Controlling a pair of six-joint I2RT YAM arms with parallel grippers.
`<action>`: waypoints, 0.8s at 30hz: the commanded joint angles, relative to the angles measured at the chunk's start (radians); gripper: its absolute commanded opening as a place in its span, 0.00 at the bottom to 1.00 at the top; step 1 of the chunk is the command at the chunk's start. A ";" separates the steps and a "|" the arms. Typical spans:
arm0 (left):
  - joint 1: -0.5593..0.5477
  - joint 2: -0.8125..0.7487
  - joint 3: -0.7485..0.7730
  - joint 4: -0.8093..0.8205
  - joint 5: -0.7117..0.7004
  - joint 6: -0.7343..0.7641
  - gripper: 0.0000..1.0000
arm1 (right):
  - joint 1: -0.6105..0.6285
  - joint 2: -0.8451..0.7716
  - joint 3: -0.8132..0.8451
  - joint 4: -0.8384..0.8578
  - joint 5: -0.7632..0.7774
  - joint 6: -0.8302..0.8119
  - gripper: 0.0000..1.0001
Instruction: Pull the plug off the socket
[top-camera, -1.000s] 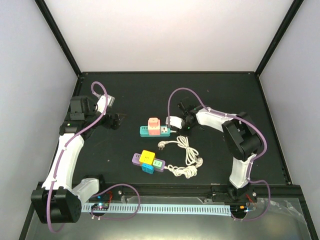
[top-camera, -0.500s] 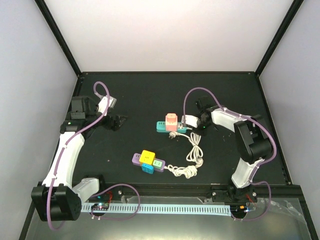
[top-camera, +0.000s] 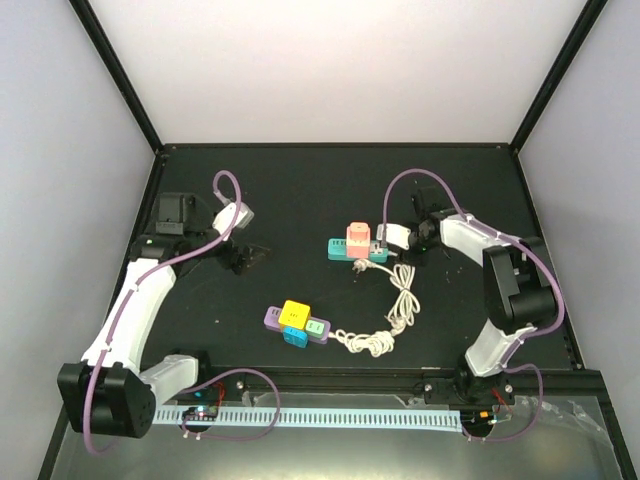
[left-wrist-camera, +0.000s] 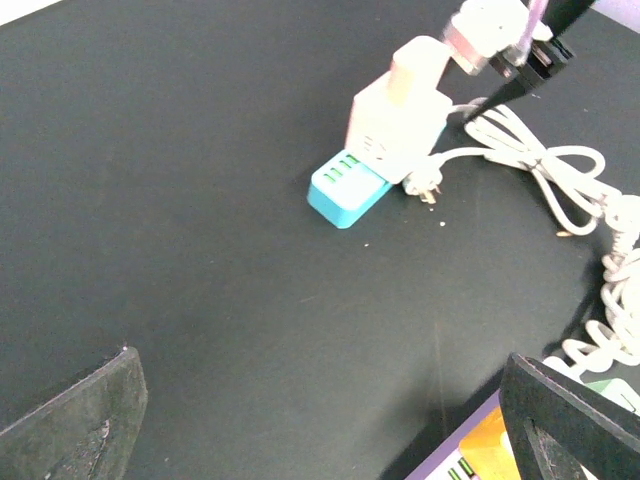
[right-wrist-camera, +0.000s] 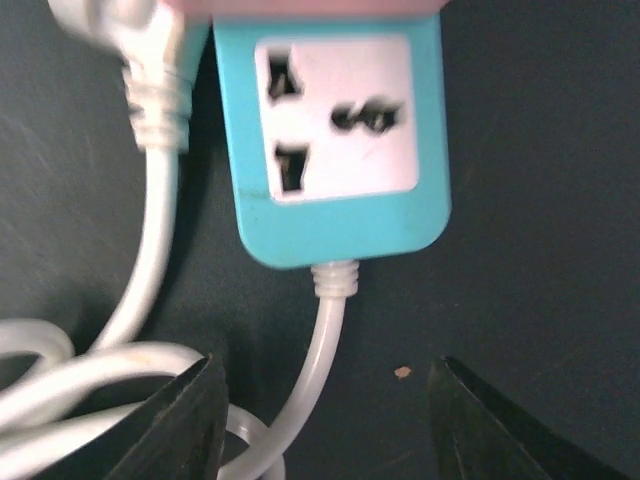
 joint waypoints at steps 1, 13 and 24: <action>-0.057 0.036 0.054 -0.018 0.039 0.074 0.99 | -0.004 -0.081 0.026 -0.001 -0.166 0.017 0.64; -0.139 0.112 0.119 -0.021 0.046 0.071 0.99 | 0.015 -0.036 0.155 -0.036 -0.449 0.069 0.69; -0.142 0.102 0.129 -0.035 0.031 0.066 0.99 | 0.081 0.069 0.217 -0.033 -0.455 0.089 0.66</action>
